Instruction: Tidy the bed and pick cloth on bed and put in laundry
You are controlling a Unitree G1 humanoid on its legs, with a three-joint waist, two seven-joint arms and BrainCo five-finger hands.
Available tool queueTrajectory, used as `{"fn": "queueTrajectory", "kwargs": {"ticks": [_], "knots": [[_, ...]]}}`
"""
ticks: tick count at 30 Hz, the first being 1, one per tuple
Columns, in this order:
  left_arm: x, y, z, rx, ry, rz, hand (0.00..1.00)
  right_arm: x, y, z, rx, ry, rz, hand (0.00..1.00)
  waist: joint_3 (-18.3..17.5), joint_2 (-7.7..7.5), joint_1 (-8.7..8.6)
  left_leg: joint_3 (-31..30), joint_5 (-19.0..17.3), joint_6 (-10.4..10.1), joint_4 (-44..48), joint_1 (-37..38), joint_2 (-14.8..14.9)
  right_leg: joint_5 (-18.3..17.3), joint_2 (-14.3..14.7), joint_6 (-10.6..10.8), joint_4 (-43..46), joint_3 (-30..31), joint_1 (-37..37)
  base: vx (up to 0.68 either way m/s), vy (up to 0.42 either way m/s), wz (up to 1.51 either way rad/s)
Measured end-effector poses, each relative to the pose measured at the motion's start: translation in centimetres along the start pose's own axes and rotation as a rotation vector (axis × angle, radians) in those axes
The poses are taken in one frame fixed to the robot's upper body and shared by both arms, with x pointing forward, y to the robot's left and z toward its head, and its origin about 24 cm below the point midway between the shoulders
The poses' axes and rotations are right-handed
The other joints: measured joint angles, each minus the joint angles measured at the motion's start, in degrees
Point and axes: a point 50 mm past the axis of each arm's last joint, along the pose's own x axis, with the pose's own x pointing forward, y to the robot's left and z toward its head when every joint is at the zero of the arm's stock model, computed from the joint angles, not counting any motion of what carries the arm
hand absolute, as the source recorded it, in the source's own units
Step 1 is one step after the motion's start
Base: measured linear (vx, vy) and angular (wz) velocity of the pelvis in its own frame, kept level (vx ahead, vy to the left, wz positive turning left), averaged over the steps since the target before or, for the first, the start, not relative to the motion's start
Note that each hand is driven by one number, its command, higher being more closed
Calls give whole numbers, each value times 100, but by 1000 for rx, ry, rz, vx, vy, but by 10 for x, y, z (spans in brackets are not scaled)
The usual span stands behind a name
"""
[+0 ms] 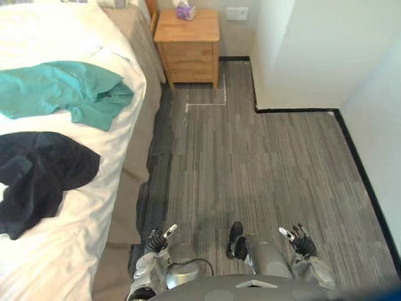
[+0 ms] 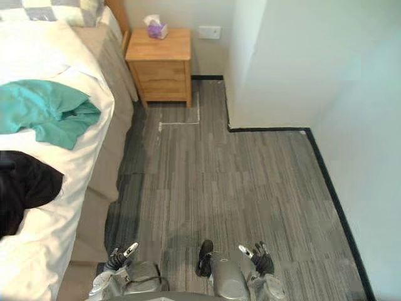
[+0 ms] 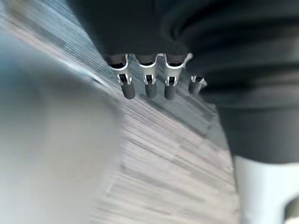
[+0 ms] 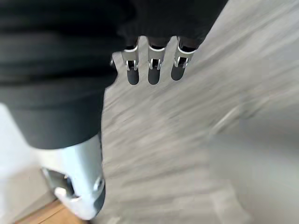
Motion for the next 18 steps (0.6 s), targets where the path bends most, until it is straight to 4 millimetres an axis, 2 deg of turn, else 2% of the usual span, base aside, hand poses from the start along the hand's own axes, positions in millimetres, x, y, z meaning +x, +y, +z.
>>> {"fn": "queueTrajectory", "kwargs": {"ticks": [1, 2, 5, 6, 8, 10, 12, 13, 14, 15, 16, 17, 18], "knots": [[0, -1, 1, 5, -7, -8, 0, 2, 3, 2, 8, -7, 7, 0, 24, 5, 0, 17, -119, -63, -124, -77, -104, -18, 5, 3, -94, -1, 143, 354, -103, 5], [-2, -1, 0, 1, -14, -18, 0, 3, 11, 0, 26, 1, 26, 0, 45, -38, 15, 179, -242, -115, -748, -146, -368, -39, 22, 57, -347, 26, 487, 295, -82, 12], [-3, -2, 2, -37, -37, -17, 0, 2, 18, -5, 43, 18, 37, 0, 37, -103, 96, 674, -197, -91, -2110, -147, -744, -63, 54, 235, -626, 208, 858, 273, -56, -18], [-5, -1, -3, -70, -28, -1, 0, 3, 19, -6, 42, 21, 37, 0, 28, -91, 124, 1061, 68, -8, -3072, -122, -834, -123, 91, 309, -758, 295, 1055, 228, -30, -40], [-6, 0, -5, -93, -18, 8, 0, 1, 19, -11, 38, 40, 32, 0, 3, -46, 114, 1401, 466, 114, -3812, -69, -789, -290, 149, 398, -819, 300, 1318, 384, 3, -25], [-7, 3, -10, -99, 6, 11, 0, -2, 15, -16, 34, 57, 15, 0, -114, -23, 78, 1537, 762, 198, -4134, -71, -746, -530, 189, 513, -812, 308, 1517, 397, 64, 0], [-9, 7, -14, -99, 20, 17, 0, -7, 7, -25, -1, 107, -7, 0, -333, -109, 161, 1514, 1105, 429, -4193, -18, -830, -809, 123, 625, -735, 450, 1636, 431, 108, -19], [-8, 9, -12, -90, 23, 17, 0, -8, 5, -31, -11, 142, -19, 0, -458, -224, 246, 1526, 1081, 644, -4194, 57, -1041, -1053, -97, 737, -521, 559, 1632, 552, 127, -24], [-9, 14, -13, -74, 34, 24, 0, -10, 0, -37, -33, 180, -37, 0, -615, -366, 240, 1506, 903, 723, -4187, 101, -1246, -1229, -352, 936, -169, 569, 1506, 575, 118, -16], [-9, 15, -14, -68, 43, 27, 0, -11, -3, -40, -48, 202, -43, 0, -654, -390, 211, 1531, 789, 746, -4170, 135, -1304, -1260, -451, 1028, 80, 557, 1424, 586, 116, 6], [-8, 16, -15, -43, 60, 21, 0, -12, -4, -43, -55, 222, -47, 0, -669, -406, 199, 1493, 646, 763, -4188, 235, -1425, -1262, -646, 1169, 707, 486, 1233, 564, 124, 18], [-7, 18, -14, -19, 65, 16, 0, -12, -4, -43, -50, 227, -53, 0, -664, -414, 201, 1432, 469, 756, -4193, 394, -1521, -1147, -872, 1288, 1720, 438, 915, 633, 133, 31], [-7, 19, -13, 3, 68, 12, 0, -12, -6, -42, -57, 224, -59, 0, -656, -411, 173, 1312, 325, 730, -4216, 585, -1590, -818, -1042, 1352, 2596, 426, 662, 500, 80, 41]]}}
